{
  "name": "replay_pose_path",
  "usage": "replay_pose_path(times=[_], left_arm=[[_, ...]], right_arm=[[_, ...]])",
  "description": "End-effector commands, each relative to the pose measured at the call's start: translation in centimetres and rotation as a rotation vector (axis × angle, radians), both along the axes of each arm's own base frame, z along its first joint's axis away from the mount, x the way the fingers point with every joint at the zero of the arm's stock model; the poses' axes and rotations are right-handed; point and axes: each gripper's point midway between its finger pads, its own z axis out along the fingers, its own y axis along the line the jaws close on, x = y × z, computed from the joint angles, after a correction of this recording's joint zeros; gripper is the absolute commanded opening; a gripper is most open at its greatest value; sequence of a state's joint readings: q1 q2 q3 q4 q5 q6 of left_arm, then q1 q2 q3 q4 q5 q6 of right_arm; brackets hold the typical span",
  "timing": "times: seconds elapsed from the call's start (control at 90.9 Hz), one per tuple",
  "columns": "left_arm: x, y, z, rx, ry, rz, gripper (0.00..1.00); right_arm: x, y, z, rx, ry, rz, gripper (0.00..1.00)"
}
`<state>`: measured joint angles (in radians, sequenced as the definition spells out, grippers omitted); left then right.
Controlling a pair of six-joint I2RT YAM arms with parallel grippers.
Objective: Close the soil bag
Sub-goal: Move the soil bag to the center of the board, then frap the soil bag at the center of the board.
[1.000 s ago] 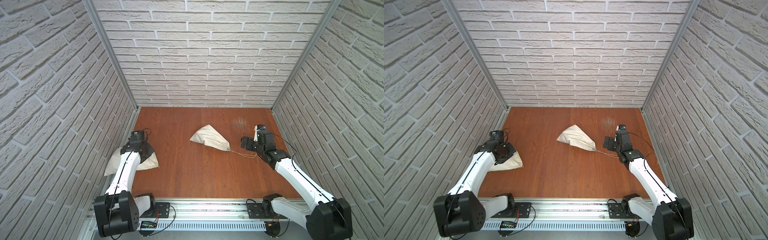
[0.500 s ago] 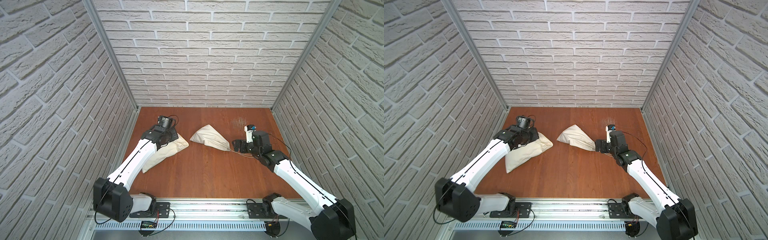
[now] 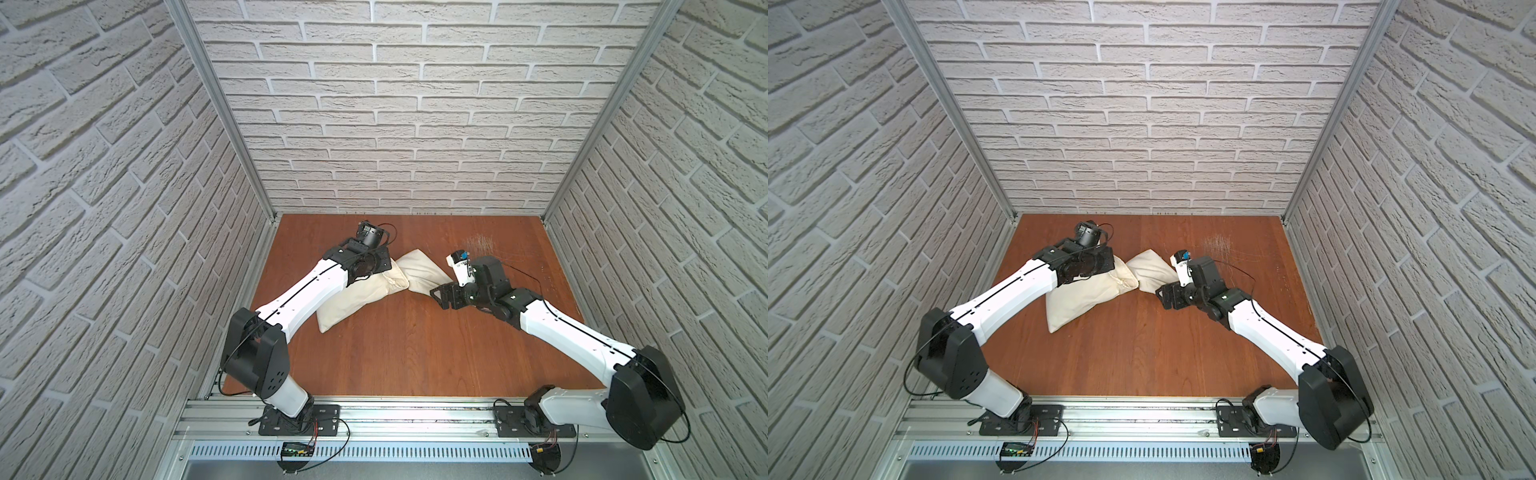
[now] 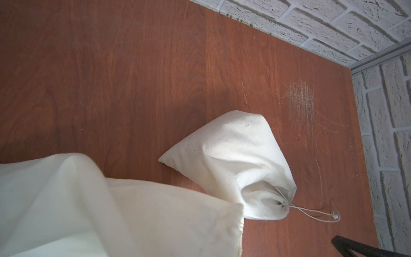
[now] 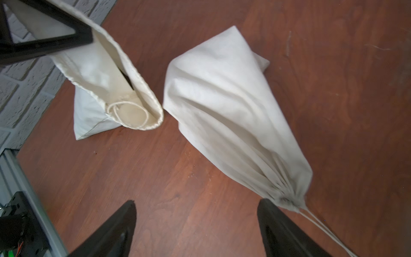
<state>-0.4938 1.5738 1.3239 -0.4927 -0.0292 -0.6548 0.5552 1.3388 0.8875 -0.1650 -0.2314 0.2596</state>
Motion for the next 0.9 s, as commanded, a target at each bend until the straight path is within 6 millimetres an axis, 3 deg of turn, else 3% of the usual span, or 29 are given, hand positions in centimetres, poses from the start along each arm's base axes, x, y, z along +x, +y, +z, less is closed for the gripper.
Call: replay_pose_path(times=[0.0, 0.264, 0.561, 0.891], left_arm=[[0.8, -2.0, 2.2, -0.068, -0.079, -0.049, 0.0], [0.1, -2.3, 2.3, -0.092, -0.09, -0.062, 0.0], [-0.1, -2.9, 2.5, -0.135, -0.1, -0.066, 0.0], [-0.5, -2.9, 3.2, -0.158, -0.116, -0.066, 0.0]], right_arm=[[0.9, 3.1, 2.8, 0.106, -0.049, 0.098, 0.79], [3.0, 8.1, 2.3, 0.224, 0.084, 0.205, 0.55], [3.3, 9.6, 0.4, 0.303, 0.192, 0.205, 0.37], [3.7, 9.3, -2.1, 0.309, 0.241, 0.162, 0.4]])
